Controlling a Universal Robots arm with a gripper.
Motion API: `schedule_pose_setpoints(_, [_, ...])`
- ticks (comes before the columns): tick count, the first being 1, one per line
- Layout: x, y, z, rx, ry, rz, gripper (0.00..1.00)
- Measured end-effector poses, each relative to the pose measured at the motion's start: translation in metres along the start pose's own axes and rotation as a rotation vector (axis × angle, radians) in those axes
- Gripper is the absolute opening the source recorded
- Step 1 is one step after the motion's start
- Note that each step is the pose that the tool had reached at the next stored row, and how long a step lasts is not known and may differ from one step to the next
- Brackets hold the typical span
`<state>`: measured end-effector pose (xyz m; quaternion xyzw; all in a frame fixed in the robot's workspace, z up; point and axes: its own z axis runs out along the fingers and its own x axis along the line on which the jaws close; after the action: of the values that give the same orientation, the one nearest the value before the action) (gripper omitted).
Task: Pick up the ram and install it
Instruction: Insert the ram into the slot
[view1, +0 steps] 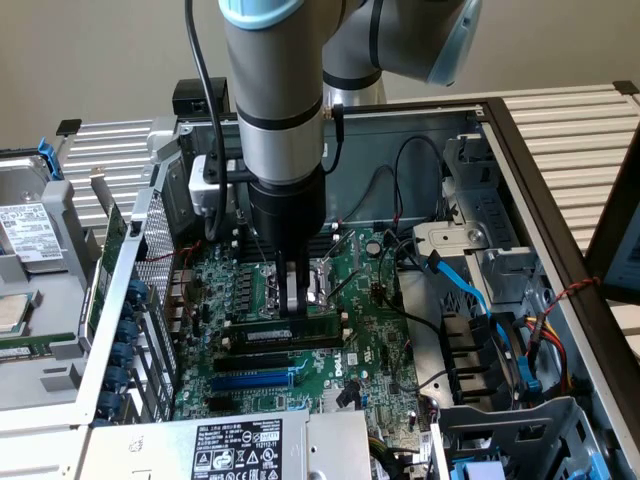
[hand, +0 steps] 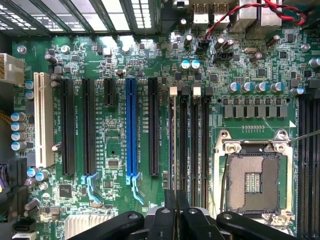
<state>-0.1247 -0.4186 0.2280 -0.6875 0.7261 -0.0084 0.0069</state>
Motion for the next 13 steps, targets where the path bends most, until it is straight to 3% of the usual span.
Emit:
schedule_pose_setpoints(4, [0.0, 0.0001, 0.0011, -0.0014, 0.0002, 0.0, 0.14])
schedule_pose_setpoints(5, [-0.0001, 0.0001, 0.0011, -0.0061, 0.0004, 0.0, 0.21])
schedule_pose_setpoints(9, [0.0, 0.0001, 0.0011, -0.0282, 0.0016, 0.0, 0.21])
schedule_pose_setpoints(11, [0.0, 0.0002, 0.0004, -0.033, 0.0019, 0.0, 0.21])
schedule_pose_setpoints(13, [0.0, 0.0001, -0.0014, -0.0341, 0.0018, 0.0, 0.21])
